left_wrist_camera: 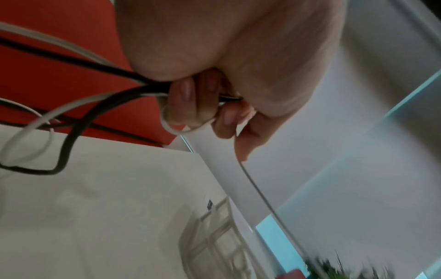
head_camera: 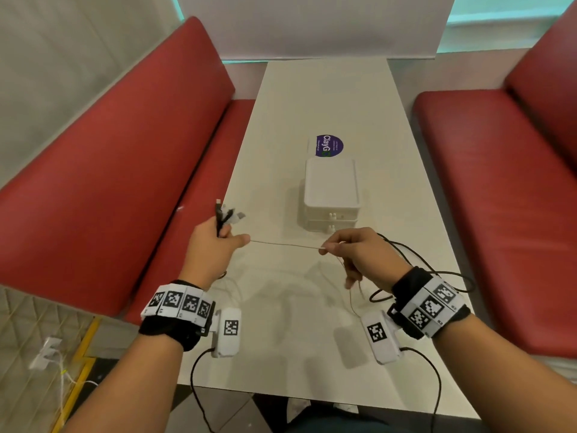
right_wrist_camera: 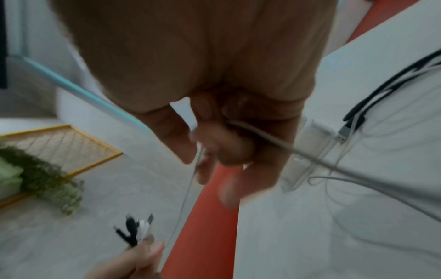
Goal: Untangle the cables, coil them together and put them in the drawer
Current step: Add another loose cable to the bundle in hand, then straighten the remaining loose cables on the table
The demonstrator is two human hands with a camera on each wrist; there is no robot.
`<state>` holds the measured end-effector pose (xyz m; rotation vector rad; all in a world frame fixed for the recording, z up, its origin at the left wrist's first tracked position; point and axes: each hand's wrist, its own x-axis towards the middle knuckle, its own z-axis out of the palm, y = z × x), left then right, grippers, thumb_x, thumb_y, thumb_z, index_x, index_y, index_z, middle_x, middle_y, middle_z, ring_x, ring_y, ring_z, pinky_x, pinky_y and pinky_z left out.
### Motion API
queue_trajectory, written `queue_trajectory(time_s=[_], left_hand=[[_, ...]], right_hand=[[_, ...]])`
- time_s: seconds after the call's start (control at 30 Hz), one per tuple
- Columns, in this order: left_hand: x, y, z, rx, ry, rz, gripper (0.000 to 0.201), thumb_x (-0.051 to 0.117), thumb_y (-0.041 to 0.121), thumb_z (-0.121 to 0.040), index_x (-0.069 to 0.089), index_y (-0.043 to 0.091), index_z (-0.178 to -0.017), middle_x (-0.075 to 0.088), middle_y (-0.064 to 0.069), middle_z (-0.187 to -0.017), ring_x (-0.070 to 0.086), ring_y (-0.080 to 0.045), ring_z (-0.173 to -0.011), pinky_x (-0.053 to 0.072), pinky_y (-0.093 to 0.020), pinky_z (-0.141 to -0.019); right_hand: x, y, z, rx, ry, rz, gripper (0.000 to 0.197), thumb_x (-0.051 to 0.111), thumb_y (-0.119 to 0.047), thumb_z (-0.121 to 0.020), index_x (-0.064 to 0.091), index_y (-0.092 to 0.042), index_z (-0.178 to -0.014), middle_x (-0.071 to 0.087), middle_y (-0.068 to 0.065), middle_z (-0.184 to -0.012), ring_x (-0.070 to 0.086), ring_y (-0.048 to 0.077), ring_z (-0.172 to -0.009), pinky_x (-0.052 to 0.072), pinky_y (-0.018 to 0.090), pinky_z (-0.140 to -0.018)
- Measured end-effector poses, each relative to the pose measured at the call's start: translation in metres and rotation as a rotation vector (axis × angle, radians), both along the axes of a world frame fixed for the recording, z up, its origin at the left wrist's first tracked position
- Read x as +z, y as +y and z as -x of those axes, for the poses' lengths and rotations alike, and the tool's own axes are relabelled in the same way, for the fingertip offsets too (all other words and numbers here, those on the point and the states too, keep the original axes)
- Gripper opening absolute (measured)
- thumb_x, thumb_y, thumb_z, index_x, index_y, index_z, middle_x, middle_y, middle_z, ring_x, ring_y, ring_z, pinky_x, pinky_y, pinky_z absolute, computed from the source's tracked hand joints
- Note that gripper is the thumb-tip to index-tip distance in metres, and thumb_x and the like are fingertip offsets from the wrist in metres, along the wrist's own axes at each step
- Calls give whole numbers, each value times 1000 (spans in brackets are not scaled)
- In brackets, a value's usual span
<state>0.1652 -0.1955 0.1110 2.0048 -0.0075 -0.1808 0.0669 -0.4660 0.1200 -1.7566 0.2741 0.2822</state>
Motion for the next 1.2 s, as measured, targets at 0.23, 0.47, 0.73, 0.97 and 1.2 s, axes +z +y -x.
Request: queue_trajectory(time_s=[0.23, 0.47, 0.73, 0.97, 1.2], left_hand=[[27, 32, -12, 207, -282, -519, 16, 59, 14, -79, 45, 11, -72, 57, -10, -64, 53, -35, -63, 45, -40, -61], [54, 113, -50, 379, -503, -1028, 19, 52, 21, -75, 44, 20, -92, 60, -21, -70, 64, -48, -68, 55, -49, -64], [75, 142, -69, 106, -497, -1180, 30, 63, 9, -69, 46, 19, -92, 38, -8, -102, 56, -46, -67, 54, -54, -63], [18, 45, -30, -215, -152, -832, 14, 62, 28, -85, 50, 20, -85, 61, -4, -80, 60, -34, -71, 43, -39, -62], [-27, -3, 3, -229, 189, 26, 20, 48, 41, -86, 50, 26, -74, 37, 9, -61, 31, -14, -57, 26, -40, -60]], right_hand=[[-13, -4, 8, 114, 39, 237, 18, 60, -17, -98, 72, -7, -88, 74, 13, -70, 61, 24, -59, 55, 37, -62], [-35, 16, 37, 646, 196, 241, 21, 64, -32, -93, 73, -36, -112, 74, -15, -112, 67, 5, -104, 54, 32, -98], [-23, -31, 6, -41, -63, 234, 18, 60, 0, -92, 72, -12, -95, 77, 5, -86, 72, 21, -71, 62, 40, -76], [-44, -16, 8, 375, 55, 829, 12, 61, -16, -82, 65, -27, -84, 67, -4, -85, 65, 15, -81, 52, 28, -69], [-81, 7, 14, 371, 222, 1001, 31, 56, -43, -99, 61, -14, -94, 63, 7, -97, 65, 27, -90, 44, 31, -69]])
